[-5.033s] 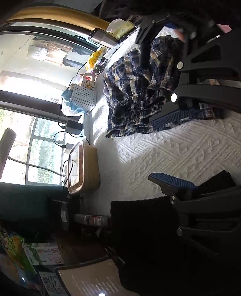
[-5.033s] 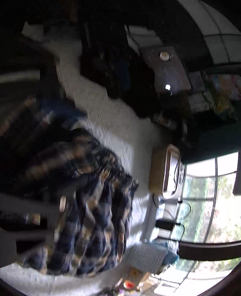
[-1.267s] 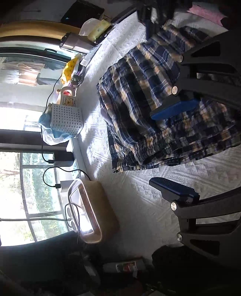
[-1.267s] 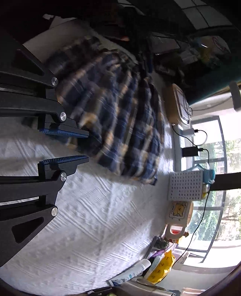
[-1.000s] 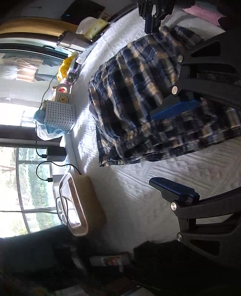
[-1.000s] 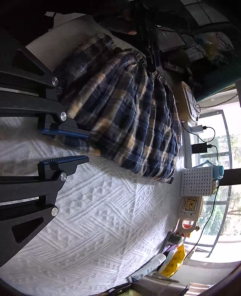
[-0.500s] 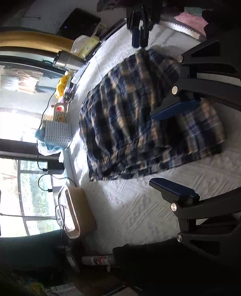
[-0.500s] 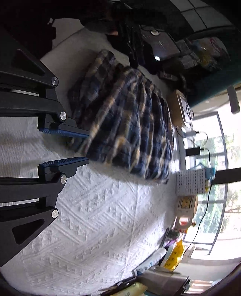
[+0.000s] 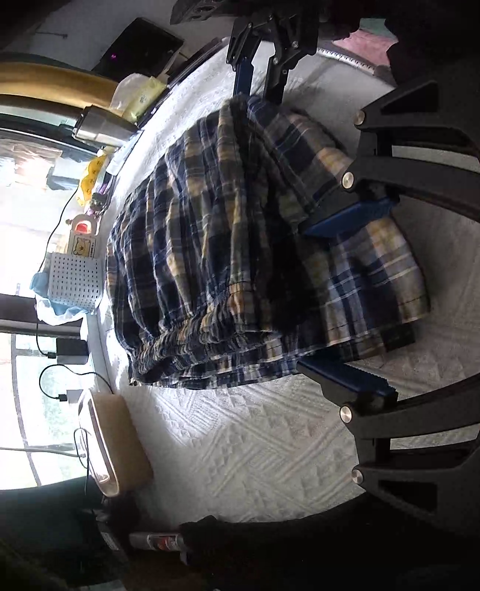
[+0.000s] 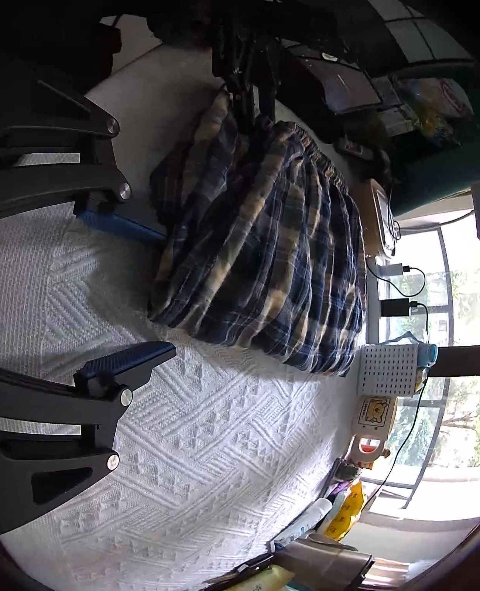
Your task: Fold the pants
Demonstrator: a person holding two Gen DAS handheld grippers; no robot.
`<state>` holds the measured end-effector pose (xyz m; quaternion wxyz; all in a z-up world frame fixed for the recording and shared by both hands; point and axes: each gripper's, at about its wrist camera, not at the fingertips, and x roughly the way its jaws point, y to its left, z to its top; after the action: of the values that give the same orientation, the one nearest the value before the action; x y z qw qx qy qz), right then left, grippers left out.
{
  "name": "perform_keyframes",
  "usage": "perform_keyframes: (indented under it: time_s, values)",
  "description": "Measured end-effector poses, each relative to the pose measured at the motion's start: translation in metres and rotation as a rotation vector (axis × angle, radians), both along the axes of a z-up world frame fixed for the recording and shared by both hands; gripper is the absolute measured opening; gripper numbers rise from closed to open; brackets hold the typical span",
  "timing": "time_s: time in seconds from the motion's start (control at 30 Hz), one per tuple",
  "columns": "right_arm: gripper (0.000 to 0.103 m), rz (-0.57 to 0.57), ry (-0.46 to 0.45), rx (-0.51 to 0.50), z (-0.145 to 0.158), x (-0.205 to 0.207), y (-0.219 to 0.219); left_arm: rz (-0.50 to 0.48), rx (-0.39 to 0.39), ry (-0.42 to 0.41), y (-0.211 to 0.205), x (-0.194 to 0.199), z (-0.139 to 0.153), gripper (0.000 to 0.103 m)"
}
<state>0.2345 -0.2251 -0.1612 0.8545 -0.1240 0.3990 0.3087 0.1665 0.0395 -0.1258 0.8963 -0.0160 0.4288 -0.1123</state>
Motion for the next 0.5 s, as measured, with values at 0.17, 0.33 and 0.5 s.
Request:
perform_keyframes:
  time_s: [0.17,0.33,0.5]
  values:
    - [0.057,-0.014,0.046,0.041,0.01,0.0,-0.018,0.038,-0.082,-0.011,0.025,-0.009,0.014,0.066]
    - [0.071,-0.116,0.026,0.119,0.031,0.022,-0.046,0.132,-0.192,-0.015,0.051,0.014,0.019,0.07]
    - [0.072,-0.147,0.002,0.123,0.043,0.049,-0.045,0.198,-0.226,0.007,0.054,0.051,0.013,0.076]
